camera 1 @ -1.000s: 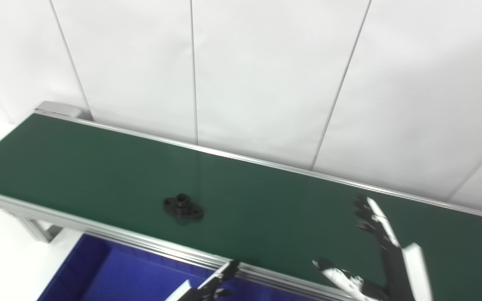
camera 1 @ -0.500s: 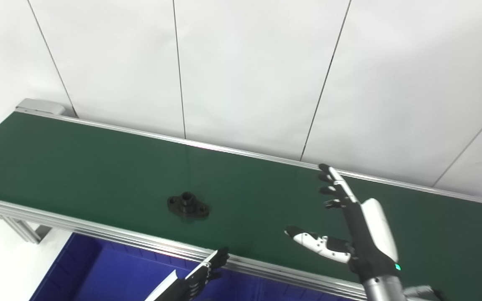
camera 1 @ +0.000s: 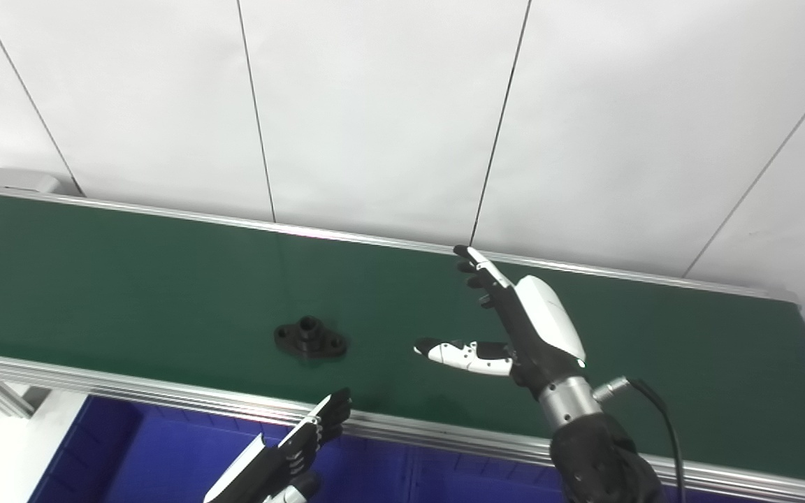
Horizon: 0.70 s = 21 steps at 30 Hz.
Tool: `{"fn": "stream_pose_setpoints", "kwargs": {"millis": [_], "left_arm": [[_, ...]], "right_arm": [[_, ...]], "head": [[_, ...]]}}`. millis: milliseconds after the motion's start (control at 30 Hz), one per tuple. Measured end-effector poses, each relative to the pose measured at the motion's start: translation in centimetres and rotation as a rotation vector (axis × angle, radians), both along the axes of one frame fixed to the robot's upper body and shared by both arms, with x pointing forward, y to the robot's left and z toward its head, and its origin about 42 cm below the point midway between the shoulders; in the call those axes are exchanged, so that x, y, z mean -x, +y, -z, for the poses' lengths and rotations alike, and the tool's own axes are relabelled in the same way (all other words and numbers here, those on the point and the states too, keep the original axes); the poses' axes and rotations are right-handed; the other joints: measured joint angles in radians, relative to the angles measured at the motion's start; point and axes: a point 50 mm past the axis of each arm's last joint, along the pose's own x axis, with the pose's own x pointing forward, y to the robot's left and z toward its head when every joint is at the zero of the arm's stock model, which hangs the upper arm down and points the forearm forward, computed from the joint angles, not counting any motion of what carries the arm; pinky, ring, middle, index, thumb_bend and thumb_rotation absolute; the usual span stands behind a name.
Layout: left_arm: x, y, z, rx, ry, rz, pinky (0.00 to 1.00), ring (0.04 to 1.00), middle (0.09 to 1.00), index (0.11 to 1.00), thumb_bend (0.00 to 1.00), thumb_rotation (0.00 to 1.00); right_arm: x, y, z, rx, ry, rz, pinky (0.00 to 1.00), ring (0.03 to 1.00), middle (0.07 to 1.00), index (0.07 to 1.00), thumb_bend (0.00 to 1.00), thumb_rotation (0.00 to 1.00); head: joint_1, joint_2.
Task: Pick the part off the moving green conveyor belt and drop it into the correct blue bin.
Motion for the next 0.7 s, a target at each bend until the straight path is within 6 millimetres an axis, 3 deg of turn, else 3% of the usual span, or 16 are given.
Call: {"fn": "stream_pose_setpoints", "kwargs": {"millis": [700], "left_arm": [[0.0, 0.1, 0.2, -0.004, 0.021, -0.001, 0.97, 1.000, 1.000, 1.000, 0.40, 0.87]], "right_arm": [[-4.3, 2.8, 1.2, 0.160, 0.098, -0.119, 0.75, 0.829, 0.875, 0.942, 0.87, 0.49]], "head": [[0.009, 0.000]]}}
